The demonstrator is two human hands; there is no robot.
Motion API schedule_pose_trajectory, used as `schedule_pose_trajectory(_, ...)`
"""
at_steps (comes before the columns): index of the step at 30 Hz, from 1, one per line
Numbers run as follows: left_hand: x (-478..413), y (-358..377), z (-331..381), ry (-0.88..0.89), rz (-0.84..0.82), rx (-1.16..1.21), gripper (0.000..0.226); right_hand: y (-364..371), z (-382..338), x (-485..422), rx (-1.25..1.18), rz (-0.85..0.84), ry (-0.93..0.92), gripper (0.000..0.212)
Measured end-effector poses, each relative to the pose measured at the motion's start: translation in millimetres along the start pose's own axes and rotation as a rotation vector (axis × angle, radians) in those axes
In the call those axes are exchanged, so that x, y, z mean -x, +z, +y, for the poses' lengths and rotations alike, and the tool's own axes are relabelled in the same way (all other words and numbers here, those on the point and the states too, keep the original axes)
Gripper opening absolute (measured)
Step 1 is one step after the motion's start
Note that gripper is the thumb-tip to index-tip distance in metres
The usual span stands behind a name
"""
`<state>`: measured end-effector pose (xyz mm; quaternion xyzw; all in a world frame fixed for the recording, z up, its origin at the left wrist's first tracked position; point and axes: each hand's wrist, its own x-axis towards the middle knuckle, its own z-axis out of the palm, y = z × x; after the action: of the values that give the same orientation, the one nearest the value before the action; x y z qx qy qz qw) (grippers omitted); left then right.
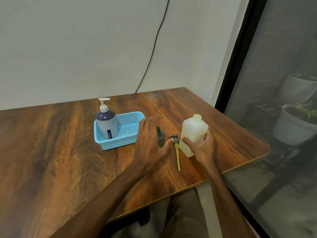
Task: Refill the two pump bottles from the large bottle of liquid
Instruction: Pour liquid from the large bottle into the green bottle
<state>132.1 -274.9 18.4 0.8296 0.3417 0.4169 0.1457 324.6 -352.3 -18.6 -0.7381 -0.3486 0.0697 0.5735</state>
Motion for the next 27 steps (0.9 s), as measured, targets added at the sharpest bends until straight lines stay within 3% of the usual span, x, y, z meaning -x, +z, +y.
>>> schedule_pose_trajectory(3,9,-1,-24,-0.213,-0.056,0.111,0.1,3,-6,-1,0.003,0.042,0.0,0.094)
schedule_pose_trajectory(7,7,2,-41,-0.407,-0.266,0.119,0.122,-7,-7,1,-0.008,0.037,-0.039,0.082)
schedule_pose_trajectory(11,7,6,-48,-0.392,-0.253,0.13,0.119,-17,-12,9,0.026,0.023,-0.074,0.082)
schedule_pose_trajectory(17,12,5,-46,-0.306,-0.209,0.176,0.087,-29,-19,14,0.058,0.016,-0.098,0.081)
schedule_pose_trajectory(27,17,-25,-42,-0.254,-0.233,0.332,0.08,-33,-43,27,0.129,-0.099,-0.177,0.088)
